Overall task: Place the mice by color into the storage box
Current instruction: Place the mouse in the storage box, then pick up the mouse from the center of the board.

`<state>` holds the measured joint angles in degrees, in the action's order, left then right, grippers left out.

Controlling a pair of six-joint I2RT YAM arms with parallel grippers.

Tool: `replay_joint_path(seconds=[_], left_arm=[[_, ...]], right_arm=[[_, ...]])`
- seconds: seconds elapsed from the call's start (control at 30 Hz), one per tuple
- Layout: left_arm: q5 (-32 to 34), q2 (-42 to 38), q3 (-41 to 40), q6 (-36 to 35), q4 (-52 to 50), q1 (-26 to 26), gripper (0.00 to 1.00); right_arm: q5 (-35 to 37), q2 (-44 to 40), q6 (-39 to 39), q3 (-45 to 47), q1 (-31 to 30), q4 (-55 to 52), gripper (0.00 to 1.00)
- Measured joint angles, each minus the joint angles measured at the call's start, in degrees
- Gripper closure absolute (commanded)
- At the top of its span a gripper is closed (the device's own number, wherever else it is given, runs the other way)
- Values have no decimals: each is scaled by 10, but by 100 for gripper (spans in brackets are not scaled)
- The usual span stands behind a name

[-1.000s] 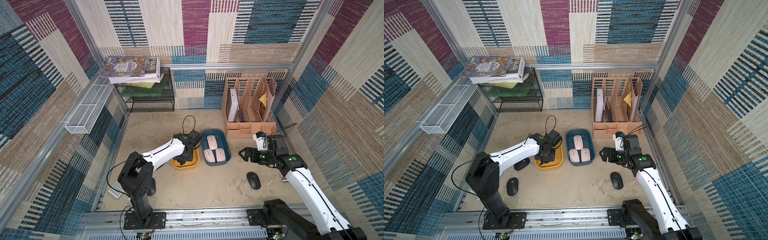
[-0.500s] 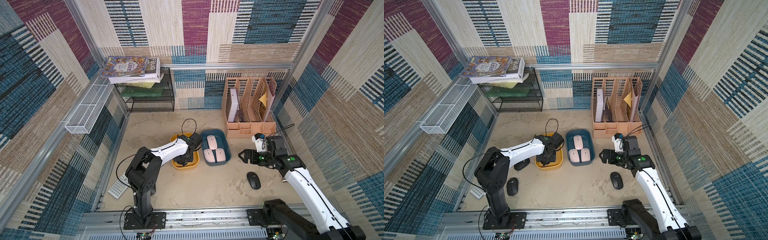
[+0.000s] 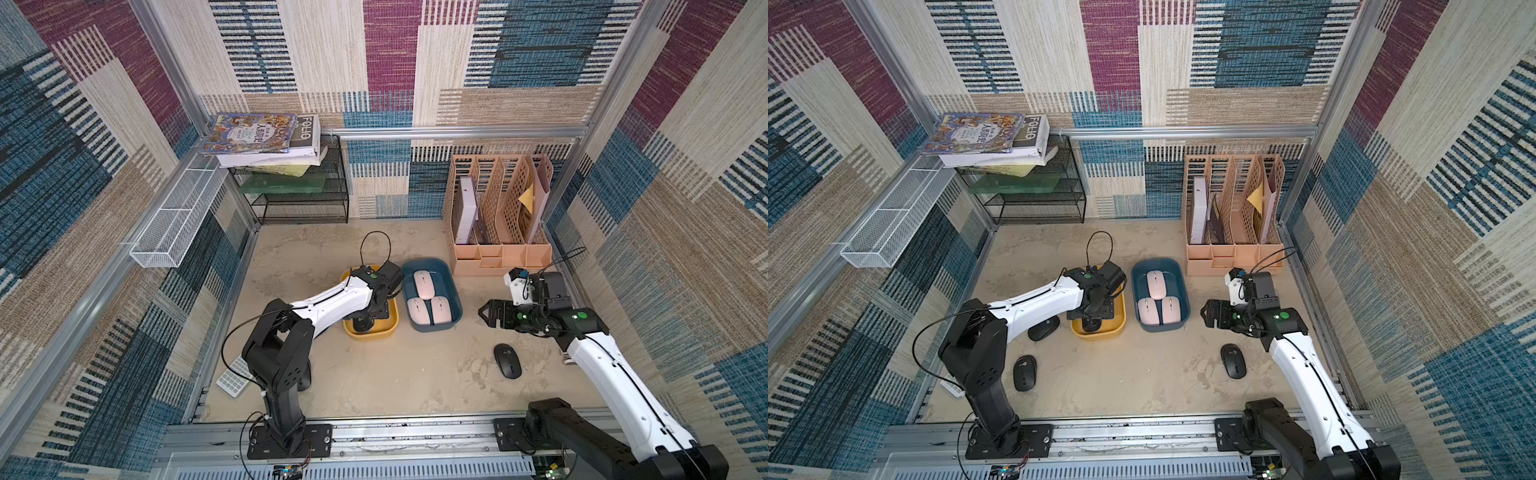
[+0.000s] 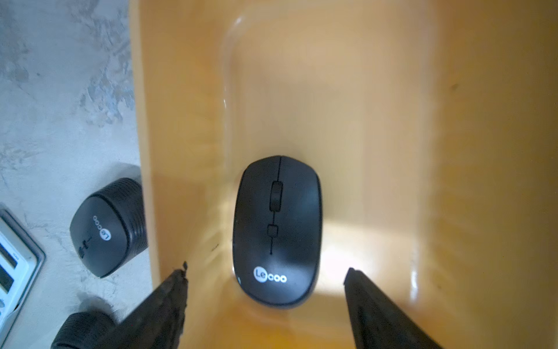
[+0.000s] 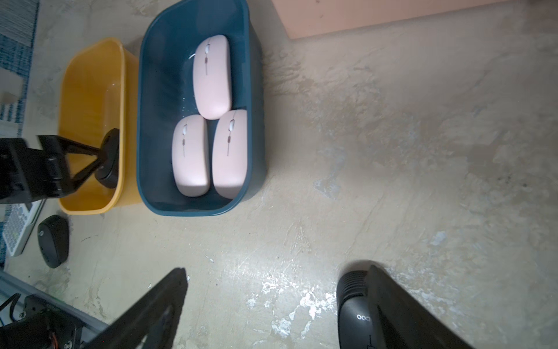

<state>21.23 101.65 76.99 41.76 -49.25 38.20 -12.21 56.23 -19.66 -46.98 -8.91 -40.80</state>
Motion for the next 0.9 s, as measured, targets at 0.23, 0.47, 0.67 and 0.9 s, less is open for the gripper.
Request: replay_joint_path(seconds=[0.23, 0.47, 0.67, 0.9], left_arm=[[-19, -87, 24, -28, 26, 49, 14], [-68, -218, -29, -69, 59, 123, 15], [-111, -348, -122, -73, 83, 130, 15], [-119, -415, -164, -95, 87, 130, 15]], right_arm=[[50, 43, -30, 21, 17, -15, 4], [90, 123, -47, 18, 0, -38, 4], [120, 186, -57, 15, -15, -56, 4], [149, 229, -75, 16, -52, -81, 4]])
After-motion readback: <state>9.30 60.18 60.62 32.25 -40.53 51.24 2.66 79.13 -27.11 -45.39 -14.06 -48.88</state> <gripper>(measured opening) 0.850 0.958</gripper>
